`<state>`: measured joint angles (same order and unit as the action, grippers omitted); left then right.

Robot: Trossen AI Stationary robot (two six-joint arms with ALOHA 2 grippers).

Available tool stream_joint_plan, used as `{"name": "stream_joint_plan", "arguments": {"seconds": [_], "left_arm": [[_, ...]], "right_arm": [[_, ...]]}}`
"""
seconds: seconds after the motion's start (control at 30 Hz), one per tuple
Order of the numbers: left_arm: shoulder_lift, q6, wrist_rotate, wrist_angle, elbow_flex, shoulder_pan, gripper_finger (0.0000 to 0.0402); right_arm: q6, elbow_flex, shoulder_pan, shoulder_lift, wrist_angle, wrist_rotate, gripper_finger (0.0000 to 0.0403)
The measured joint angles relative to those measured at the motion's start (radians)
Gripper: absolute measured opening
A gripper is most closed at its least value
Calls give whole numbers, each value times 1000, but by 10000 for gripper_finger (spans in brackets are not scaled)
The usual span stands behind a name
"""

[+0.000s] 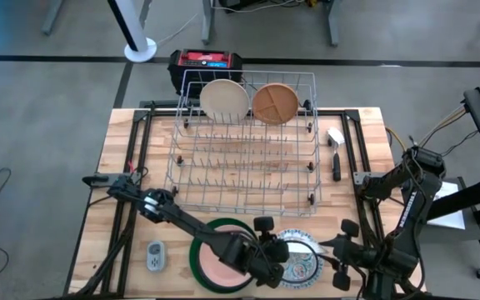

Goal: Sort dishes
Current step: Put the blue patterned plate into the dish rack

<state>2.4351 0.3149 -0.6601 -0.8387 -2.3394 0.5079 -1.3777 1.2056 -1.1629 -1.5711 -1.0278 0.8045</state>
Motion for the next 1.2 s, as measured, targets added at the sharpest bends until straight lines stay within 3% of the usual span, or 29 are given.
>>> {"name": "stream_joint_plan", "arguments": {"seconds": [0.23,0.43,0.63,0.87,1.2], "left_arm": [[3,-2,0,11,0,2,33],[3,-12,11,28,0,3,33],[3,-12,12,35,0,3,34],[3,-3,16,57,0,5,50],[-1,-63,-24,56,-18,20,143]], "right_arm": [[54,-4,4,-33,0,-1,210],[104,-6,21,-91,-2,12,210],[122,-6,28,-119,-4,35,157],[123,-8,30,-115,-13,32,24],[124,-5,29,-105,-8,20,22]]}}
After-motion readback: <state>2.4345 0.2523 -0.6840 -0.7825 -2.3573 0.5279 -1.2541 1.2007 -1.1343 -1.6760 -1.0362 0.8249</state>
